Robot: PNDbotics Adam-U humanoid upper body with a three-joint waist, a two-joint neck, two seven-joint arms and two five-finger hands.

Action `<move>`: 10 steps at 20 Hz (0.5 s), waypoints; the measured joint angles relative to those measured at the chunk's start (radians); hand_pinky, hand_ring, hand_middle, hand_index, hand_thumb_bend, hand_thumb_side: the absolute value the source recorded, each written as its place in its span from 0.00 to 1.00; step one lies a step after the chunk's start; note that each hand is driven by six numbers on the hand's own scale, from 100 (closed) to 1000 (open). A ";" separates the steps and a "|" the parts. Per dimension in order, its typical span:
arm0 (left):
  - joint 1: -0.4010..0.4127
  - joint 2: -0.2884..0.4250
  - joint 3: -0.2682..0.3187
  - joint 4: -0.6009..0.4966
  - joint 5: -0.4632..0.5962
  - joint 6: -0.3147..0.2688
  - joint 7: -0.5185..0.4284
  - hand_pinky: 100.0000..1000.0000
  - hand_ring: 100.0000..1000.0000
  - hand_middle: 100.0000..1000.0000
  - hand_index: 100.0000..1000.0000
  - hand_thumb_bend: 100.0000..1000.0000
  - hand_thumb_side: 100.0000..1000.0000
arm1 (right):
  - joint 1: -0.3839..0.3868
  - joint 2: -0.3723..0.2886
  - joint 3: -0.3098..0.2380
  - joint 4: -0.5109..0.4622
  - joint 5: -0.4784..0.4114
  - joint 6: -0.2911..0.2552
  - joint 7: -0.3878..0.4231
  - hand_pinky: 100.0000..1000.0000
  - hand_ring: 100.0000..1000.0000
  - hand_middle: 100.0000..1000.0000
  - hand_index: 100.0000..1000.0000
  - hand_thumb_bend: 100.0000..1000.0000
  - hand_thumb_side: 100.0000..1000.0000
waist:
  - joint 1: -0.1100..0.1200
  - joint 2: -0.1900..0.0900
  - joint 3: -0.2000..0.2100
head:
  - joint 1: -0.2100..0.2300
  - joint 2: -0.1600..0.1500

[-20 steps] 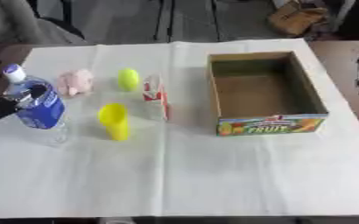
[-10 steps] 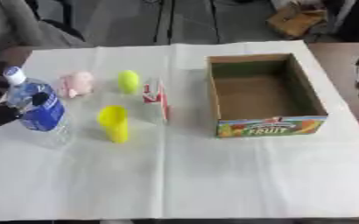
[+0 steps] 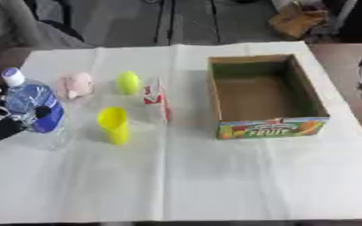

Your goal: Pick up objects on the table and place them in the box.

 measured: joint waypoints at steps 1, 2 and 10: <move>-0.003 -0.002 -0.002 0.004 0.004 -0.008 0.008 0.61 0.60 0.69 0.89 1.00 0.66 | 0.000 0.000 0.000 0.000 0.000 0.000 0.000 0.50 0.60 0.72 0.91 0.00 0.29 | -0.001 0.000 0.000 | 0.000 0.000; -0.006 -0.004 -0.005 0.008 0.009 -0.015 0.017 0.61 0.60 0.69 0.89 1.00 0.66 | 0.000 0.000 0.000 0.000 0.000 0.000 0.000 0.50 0.60 0.72 0.91 0.00 0.29 | -0.002 0.000 0.000 | 0.000 0.000; -0.015 -0.008 -0.024 0.021 0.045 -0.054 0.099 0.58 0.55 0.64 0.87 0.85 0.52 | 0.000 0.000 0.000 0.000 -0.002 -0.002 0.001 0.50 0.60 0.72 0.91 0.00 0.28 | -0.002 0.000 -0.001 | 0.001 0.000</move>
